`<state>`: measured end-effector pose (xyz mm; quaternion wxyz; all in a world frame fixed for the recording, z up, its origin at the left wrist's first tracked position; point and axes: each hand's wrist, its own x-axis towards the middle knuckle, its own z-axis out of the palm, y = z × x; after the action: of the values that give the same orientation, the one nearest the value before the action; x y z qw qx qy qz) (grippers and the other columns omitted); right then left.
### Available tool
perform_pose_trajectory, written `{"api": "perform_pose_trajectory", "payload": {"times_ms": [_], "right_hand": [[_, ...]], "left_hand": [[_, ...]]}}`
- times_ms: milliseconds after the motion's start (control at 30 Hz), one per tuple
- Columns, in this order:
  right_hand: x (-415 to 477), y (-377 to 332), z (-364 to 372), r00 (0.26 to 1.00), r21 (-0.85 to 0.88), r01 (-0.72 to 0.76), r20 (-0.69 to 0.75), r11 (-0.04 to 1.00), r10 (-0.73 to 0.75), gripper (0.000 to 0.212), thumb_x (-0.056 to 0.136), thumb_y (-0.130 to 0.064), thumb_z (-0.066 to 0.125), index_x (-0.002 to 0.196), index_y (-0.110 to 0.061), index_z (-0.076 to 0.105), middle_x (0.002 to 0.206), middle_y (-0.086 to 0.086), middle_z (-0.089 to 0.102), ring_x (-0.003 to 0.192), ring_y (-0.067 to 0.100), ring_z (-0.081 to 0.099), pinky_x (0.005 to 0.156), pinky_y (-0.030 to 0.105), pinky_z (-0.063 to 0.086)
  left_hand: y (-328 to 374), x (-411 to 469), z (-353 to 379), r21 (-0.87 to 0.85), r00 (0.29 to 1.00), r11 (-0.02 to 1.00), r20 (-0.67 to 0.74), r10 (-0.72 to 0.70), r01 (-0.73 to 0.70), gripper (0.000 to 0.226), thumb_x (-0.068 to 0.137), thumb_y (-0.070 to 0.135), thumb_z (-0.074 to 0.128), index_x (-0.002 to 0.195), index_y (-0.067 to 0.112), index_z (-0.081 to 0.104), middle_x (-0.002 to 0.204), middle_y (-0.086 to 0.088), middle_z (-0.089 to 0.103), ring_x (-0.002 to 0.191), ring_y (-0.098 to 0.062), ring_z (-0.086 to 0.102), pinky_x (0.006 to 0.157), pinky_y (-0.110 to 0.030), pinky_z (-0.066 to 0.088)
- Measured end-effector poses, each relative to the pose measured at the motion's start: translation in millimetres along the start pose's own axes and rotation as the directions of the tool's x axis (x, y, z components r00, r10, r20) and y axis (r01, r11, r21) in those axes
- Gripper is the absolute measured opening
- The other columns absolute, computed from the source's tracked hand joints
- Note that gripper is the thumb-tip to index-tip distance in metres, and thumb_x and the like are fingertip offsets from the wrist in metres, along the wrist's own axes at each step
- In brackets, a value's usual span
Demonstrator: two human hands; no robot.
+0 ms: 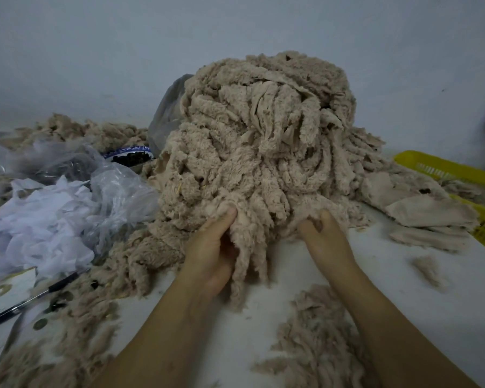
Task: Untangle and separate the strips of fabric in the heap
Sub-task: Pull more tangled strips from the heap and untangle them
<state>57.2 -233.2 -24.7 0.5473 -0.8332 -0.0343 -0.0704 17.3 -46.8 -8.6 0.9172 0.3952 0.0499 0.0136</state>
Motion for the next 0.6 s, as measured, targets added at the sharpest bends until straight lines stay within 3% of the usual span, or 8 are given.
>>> {"api": "perform_pose_trajectory", "payload": {"times_ms": [33,100,167,233,367,433,533,600], "right_hand": [[-2.0,-2.6,1.1,0.999,-0.001,0.031,0.032,1.000,-0.031,0.008,0.094,-0.028,0.052,0.099,-0.030,0.045,0.103,-0.004,0.046,0.087,0.010,0.048,0.070,0.025,0.037],[-8.5,-8.1,3.5,0.984,0.050,0.174,0.033,0.983,-0.176,0.027,0.092,-0.028,0.049,0.117,-0.037,0.045,0.127,-0.010,0.038,0.115,0.002,0.042,0.083,0.009,0.036],[-16.0,-17.4,4.9,0.943,0.080,0.333,-0.001,0.940,-0.334,0.026,0.086,-0.040,0.042,0.110,-0.040,0.052,0.122,-0.019,0.042,0.118,-0.008,0.039,0.085,0.000,0.032],[-22.5,-21.2,8.8,0.903,0.056,0.429,0.013,0.902,-0.430,0.024,0.088,-0.051,0.039,0.089,-0.037,0.058,0.101,-0.020,0.052,0.103,-0.004,0.048,0.082,0.008,0.036],[-29.1,-24.4,25.2,0.872,-0.068,0.472,0.183,0.879,-0.454,0.036,0.089,-0.062,0.048,0.068,-0.034,0.040,0.073,-0.012,0.044,0.076,0.000,0.045,0.066,0.014,0.032],[-28.6,-21.6,28.8,0.867,-0.101,0.483,0.196,0.870,-0.458,0.035,0.095,-0.046,0.053,0.071,-0.025,0.039,0.070,-0.010,0.041,0.070,-0.001,0.043,0.063,0.014,0.031],[-27.2,-22.2,22.7,0.917,0.092,0.353,0.164,0.931,-0.364,0.030,0.099,-0.035,0.052,0.075,-0.019,0.044,0.064,-0.011,0.045,0.058,0.002,0.040,0.055,0.018,0.036],[-24.9,-23.8,17.1,0.954,0.180,0.269,0.086,0.946,-0.288,0.031,0.100,-0.033,0.049,0.074,-0.017,0.042,0.062,-0.004,0.043,0.058,0.008,0.041,0.056,0.028,0.041]], "left_hand": [[-1.1,0.3,0.5,-0.011,1.000,1.000,0.012,-0.006,0.007,0.040,0.083,0.012,0.065,0.121,0.001,0.066,0.121,-0.017,0.070,0.112,-0.026,0.068,0.092,-0.035,0.057],[-2.4,-0.2,1.2,-0.015,0.999,1.000,0.045,-0.003,0.004,0.029,0.088,0.008,0.060,0.114,0.000,0.069,0.112,-0.019,0.072,0.103,-0.026,0.071,0.084,-0.033,0.060],[-4.3,0.1,0.6,0.005,0.997,1.000,0.078,-0.002,0.002,0.018,0.089,0.004,0.057,0.088,0.002,0.075,0.087,-0.015,0.074,0.081,-0.021,0.073,0.070,-0.029,0.060],[-6.6,-0.8,1.6,0.021,0.994,1.000,0.103,-0.020,0.018,0.018,0.083,0.002,0.059,0.069,0.004,0.070,0.071,-0.013,0.068,0.069,-0.019,0.068,0.068,-0.030,0.058],[-10.0,-2.3,3.0,-0.008,0.985,0.998,0.163,-0.059,0.061,0.012,0.085,0.006,0.063,0.076,0.000,0.058,0.074,-0.016,0.057,0.078,-0.026,0.061,0.082,-0.036,0.058],[-12.3,-1.7,4.4,-0.039,0.986,0.998,0.160,-0.036,0.042,0.017,0.091,0.014,0.060,0.083,0.000,0.065,0.083,-0.017,0.064,0.086,-0.025,0.066,0.084,-0.034,0.059],[-10.4,1.0,6.0,-0.094,0.998,0.995,0.056,0.028,-0.023,0.028,0.089,0.028,0.058,0.092,0.005,0.074,0.103,-0.015,0.071,0.102,-0.023,0.069,0.088,-0.034,0.057],[-6.0,4.2,3.4,-0.172,0.999,0.984,0.013,0.050,-0.047,0.037,0.089,0.031,0.056,0.112,0.004,0.068,0.123,-0.013,0.068,0.114,-0.022,0.066,0.097,-0.038,0.051]]}}
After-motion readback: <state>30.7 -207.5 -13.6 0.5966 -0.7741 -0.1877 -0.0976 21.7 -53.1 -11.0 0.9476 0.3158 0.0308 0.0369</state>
